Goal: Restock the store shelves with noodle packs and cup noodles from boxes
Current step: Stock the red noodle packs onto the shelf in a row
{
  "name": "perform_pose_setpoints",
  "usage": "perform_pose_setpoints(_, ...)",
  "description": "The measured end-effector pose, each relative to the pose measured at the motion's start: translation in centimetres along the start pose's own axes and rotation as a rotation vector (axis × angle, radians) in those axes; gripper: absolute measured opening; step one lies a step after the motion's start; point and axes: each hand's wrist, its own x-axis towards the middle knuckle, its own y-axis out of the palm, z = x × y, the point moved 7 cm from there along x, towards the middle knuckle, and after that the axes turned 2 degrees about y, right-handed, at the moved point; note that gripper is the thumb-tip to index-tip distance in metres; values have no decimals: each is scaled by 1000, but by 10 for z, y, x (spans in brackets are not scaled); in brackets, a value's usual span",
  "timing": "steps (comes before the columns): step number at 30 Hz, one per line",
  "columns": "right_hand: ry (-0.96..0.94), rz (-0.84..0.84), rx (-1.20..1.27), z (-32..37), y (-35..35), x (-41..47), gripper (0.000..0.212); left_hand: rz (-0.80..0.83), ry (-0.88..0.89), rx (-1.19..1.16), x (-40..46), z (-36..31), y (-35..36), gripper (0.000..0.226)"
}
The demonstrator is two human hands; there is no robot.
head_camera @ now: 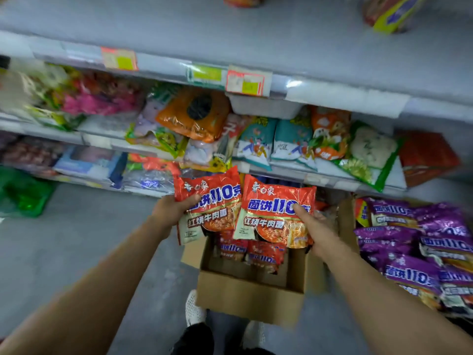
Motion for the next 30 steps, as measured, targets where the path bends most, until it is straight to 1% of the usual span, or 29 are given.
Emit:
perform_pose_setpoints(2,-63,18,8,33,4,-23,34,-2,50,-8,-23,-33,-13,30)
perform_pose_setpoints(4,-116,40,24,61,8,-46,32,-7,103,-22,-47,-63,-23,29)
perform_pose_setpoints(5,-138,60,34,75,11,-59,34,-11,136,-33,-60,-79,-29,27)
perform_pose_setpoints(7,-168,91,44,95,18,-76,47,-17,179,-51,-75,-101,-36,26)
perform_pose_setpoints(9,-208,128,54,117,23,-97,56,-40,216,-70,-94,-125,-46,32)
perform_pose_setpoints(11,-260,151,65,143,26,-116,54,-58,253,-82,-113,-150,-55,30)
perform_pose_setpoints(13,-320,174,64,167,29,-137,59,-81,295,-102,-132,-174,-67,27)
perform_pose_setpoints(14,-342,182,59,179,30,-147,60,-86,303,-111,-142,-186,-72,29)
perform_pose_setpoints(16,-381,203,63,198,31,-167,55,-83,332,-125,-159,-206,-80,31)
perform_pose_setpoints(18,-425,235,71,217,30,-186,45,-112,382,-123,-178,-227,-88,26)
perform_pose_setpoints(20,-463,248,67,237,30,-202,48,-138,422,-133,-195,-245,-96,23)
perform_pose_setpoints(22,-507,256,55,259,29,-219,55,-142,455,-131,-211,-264,-104,30)
perform_pose_setpoints(25,-577,257,70,294,29,-246,47,-135,482,-182,-236,-291,-118,47)
perform_pose_setpoints(27,-621,272,85,315,28,-263,53,-135,517,-192,-249,-310,-123,56)
perform_pose_setpoints(28,-643,283,89,325,28,-270,58,-145,548,-194,-255,-320,-124,53)
perform_pose_setpoints(30,-692,309,105,344,26,-287,55,-190,601,-204,-266,-337,-129,37)
